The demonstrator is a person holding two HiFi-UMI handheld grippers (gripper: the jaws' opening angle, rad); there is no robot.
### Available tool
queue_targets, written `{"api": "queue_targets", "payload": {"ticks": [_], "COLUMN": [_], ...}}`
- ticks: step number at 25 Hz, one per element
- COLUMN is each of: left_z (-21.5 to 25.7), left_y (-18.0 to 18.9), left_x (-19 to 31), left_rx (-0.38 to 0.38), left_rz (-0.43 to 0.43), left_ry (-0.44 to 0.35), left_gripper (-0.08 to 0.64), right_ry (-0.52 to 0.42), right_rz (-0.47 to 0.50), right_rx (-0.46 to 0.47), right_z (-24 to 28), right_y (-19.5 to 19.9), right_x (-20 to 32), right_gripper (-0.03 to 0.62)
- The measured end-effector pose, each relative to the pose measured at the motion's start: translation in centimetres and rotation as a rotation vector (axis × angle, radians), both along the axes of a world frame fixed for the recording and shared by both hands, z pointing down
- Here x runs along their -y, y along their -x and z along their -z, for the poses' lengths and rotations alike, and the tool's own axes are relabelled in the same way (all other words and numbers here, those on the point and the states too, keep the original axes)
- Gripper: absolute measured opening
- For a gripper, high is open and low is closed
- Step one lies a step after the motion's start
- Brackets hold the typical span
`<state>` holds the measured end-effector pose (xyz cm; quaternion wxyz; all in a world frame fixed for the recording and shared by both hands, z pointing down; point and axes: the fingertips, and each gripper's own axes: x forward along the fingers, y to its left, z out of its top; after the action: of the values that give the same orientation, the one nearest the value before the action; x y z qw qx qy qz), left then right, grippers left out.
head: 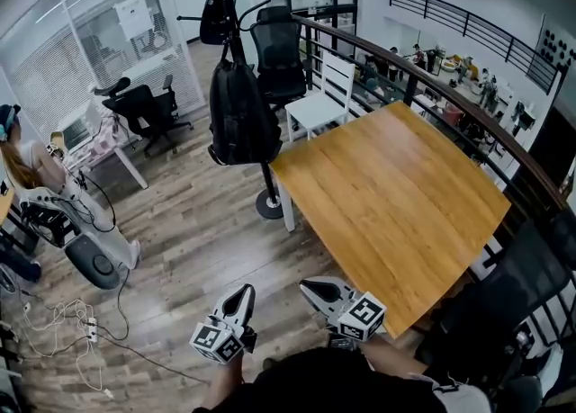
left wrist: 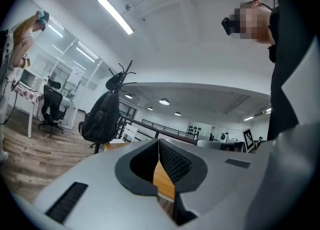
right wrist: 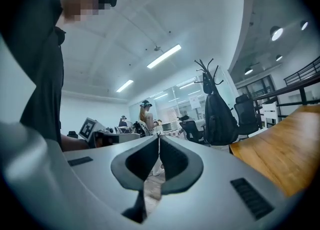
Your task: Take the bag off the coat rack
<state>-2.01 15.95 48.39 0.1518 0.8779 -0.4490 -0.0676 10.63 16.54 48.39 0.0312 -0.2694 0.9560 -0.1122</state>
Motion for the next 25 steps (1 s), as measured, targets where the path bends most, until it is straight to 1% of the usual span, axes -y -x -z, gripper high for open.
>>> {"api": "queue_targets", "payload": {"ticks": [2,3,4,7,9,13,17,20,22,25], "left_z": [-0.6,-0.9,-1.2,-1.8,-2.0,-3.2,-4.3,-4.7,-5.7,-6.1], "left_y": [-0.8,-1.0,-1.2,-1.8,-1.7,-1.2,-0.3,1.1,2.0,3.2], "left_x": [-0.2,-0.3,-0.4,-0.8,-1.1,-1.6,-1.3,0.5,2.0,4.7], "left_rx": [0.038,0.05,0.06,0.079,0.096,0.144,0.16,0.171,0.169,0.165], "left_rz": [0.003,0.009,0.016,0.046,0.067,0.091,0.129,0.162,0.169,0.184], "left_ry": [0.008,0.006,0.003,0.002,0.004,0.019,0.043,0.041,0.041,0.039], "left_gripper": [0.017,0.017,0.017,0.017,0.017,0.017,0.017,0.017,0.017,0.017], "right_ry": [0.006,0.01,0.019,0.071,0.087,0.04,0.028,0.01,0.003,0.009], "right_rz": [0.01,-0.004,-0.038,-0.201,-0.256,-0.246,-0.251,-0.247,-0.248,-0.273], "right_rx": [0.0,-0.011,-0.027,-0.064,-0.056,-0.063,-0.071,-0.083,-0.097,-0.104], "right_z": [-0.5,-0.9,-1.5,-3.2,-3.6,-3.6,-4.5,-4.8,-5.0,-4.5], "right_y": [-0.9,-1.5,-2.3,-5.4,-6.5,-6.4,-6.1,-4.9,-4.2,-3.8], "right_x": [-0.5,-0.6,-0.5,0.9,1.5,1.6,2.3,4.2,5.8,8.6], "right_gripper": [0.034,0.034,0.034,0.034,0.034,0.034,0.034,0.034,0.034,0.034]}}
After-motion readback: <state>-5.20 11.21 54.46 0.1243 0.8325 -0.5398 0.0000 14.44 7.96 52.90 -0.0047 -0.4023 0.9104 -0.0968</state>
